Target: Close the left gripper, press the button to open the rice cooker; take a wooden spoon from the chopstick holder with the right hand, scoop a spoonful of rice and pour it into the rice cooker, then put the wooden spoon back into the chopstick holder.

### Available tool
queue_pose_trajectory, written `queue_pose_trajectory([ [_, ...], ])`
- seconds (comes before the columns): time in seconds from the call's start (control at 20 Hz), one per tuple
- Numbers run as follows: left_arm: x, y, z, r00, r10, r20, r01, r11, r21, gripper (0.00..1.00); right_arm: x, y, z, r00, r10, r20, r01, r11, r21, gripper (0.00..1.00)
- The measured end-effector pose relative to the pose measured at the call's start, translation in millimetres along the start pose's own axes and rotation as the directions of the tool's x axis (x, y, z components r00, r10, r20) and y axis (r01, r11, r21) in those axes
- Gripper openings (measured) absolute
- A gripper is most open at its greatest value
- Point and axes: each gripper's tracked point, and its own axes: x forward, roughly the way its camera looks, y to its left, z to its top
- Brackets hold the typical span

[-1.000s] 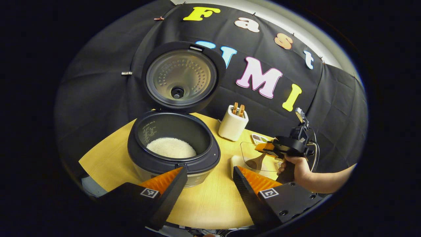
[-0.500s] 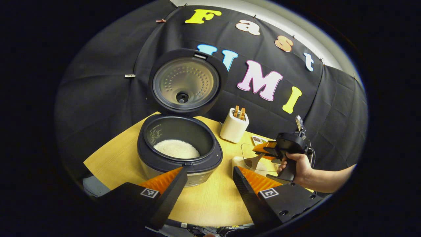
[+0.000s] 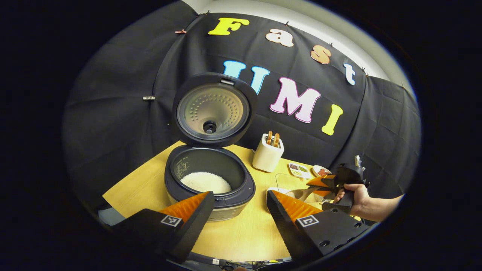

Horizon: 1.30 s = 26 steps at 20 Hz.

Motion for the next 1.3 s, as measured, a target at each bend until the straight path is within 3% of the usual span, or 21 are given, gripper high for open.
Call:
queue_pose_trajectory([
  [0.3,-11,-4,4,1.000,0.000,0.017,0.000,1.000,0.003,0.95,-19,13,23,0.999,0.036,0.019,-0.037,0.998,0.058,0.18],
  [0.6,-20,0,14,0.999,0.009,0.045,-0.010,1.000,0.005,0.95,-27,51,28,0.995,0.096,0.010,-0.096,0.986,0.136,0.18],
  [0.9,-31,13,29,0.996,0.036,0.084,-0.036,0.999,0.000,0.95,-28,102,5,0.983,0.176,-0.050,-0.163,0.966,0.201,0.18],
  [1.3,-41,43,34,0.988,0.106,0.110,-0.101,0.994,-0.044,0.95,-25,184,-54,0.938,0.294,-0.183,-0.259,0.947,0.192,0.18],
])
